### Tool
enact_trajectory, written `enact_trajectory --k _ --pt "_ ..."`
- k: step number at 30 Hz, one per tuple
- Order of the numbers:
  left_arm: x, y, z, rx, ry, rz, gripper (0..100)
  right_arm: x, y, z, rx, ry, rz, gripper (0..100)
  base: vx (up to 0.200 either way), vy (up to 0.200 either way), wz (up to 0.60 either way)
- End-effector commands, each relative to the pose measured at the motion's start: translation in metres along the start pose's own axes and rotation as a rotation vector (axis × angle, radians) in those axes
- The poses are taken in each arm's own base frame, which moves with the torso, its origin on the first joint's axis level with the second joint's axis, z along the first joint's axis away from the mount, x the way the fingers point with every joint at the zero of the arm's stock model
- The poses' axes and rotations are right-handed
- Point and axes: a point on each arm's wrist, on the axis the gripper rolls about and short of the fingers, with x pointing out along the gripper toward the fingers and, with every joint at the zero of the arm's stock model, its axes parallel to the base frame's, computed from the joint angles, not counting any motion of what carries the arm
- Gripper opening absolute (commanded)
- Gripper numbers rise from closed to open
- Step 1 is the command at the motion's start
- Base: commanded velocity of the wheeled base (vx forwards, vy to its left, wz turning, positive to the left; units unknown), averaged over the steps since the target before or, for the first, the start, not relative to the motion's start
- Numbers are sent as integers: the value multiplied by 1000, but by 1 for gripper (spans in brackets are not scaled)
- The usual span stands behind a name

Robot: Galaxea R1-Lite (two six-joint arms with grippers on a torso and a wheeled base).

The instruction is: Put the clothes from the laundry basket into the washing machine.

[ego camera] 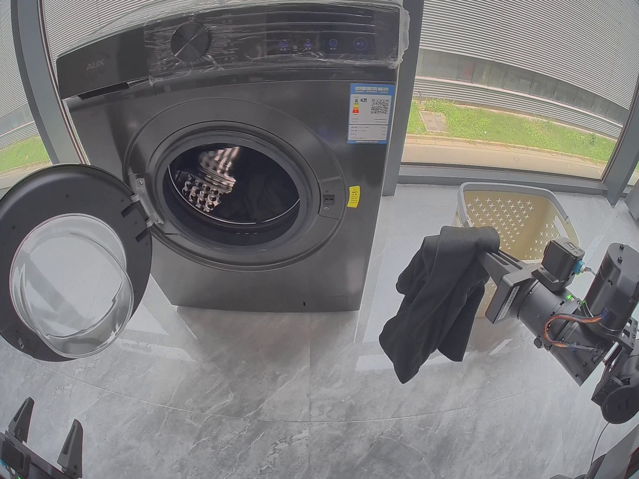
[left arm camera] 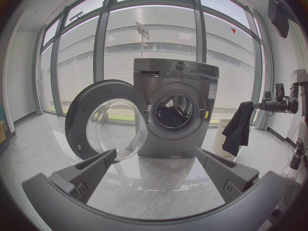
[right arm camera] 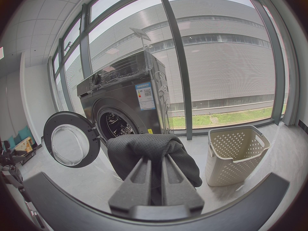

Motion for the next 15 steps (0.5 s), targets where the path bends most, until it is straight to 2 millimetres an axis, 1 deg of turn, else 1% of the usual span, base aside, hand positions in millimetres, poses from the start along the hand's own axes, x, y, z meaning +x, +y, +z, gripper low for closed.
enact_trajectory --k 1,13,15 --pt "0 0 -4 0 -1 0 100 0 0 -1 0 2 0 0 0 200 0" --pt "0 0 -4 0 -1 0 100 0 0 -1 5 3 2 0 0 200 0" --pt "0 0 -4 1 -1 0 100 0 0 -1 5 3 2 0 0 0 0"
